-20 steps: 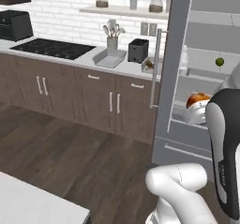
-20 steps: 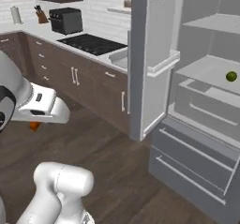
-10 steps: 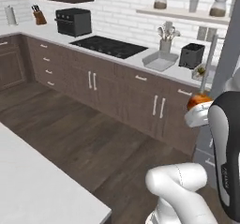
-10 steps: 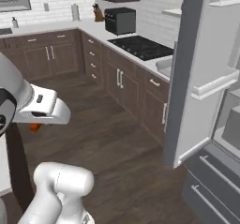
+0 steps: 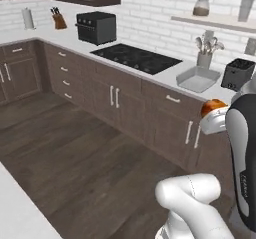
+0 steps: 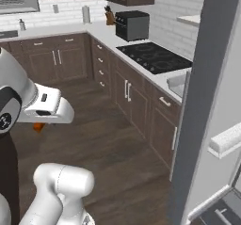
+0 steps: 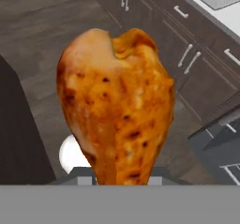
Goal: Place one lime and one chicken drumstick in each tupperware on the nearby counter, to pack two identical lunches.
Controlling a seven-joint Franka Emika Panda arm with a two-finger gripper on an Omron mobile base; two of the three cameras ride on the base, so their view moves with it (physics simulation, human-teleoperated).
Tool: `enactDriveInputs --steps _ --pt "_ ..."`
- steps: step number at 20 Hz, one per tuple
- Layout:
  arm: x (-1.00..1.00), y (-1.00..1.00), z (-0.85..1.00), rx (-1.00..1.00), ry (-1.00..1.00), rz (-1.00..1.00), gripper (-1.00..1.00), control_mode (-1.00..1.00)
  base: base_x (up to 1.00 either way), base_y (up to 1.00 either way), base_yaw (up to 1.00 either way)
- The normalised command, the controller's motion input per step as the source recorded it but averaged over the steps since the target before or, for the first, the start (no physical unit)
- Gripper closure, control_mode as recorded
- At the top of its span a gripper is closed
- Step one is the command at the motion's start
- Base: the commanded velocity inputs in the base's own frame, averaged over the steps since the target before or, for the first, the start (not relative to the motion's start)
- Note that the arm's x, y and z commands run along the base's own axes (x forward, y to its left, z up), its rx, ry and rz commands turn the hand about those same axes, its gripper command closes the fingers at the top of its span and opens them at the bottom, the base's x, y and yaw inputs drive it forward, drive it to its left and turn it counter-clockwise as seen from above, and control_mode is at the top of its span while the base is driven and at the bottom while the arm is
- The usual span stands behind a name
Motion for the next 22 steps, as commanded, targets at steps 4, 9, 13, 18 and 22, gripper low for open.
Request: enactDriveInputs --steps 4,9,13,18,22 --pt "0.00 0.00 0.00 0.00 0.00 0.00 1.00 1.00 1.00 0.00 0.13" --pt "0.00 0.00 0.00 0.00 0.00 0.00 1.00 1.00 1.00 0.00 0.09" --pt "0.00 0.00 0.00 0.00 0.00 0.00 1.00 1.00 1.00 -0.16 -0.10" --pt "0.00 0.00 0.00 0.00 0.00 0.00 1.00 1.00 0.95 -0.30 -0.52" --pt "0.00 0.00 0.00 0.00 0.00 0.00 1.00 1.00 0.79 -0.34 -0.58"
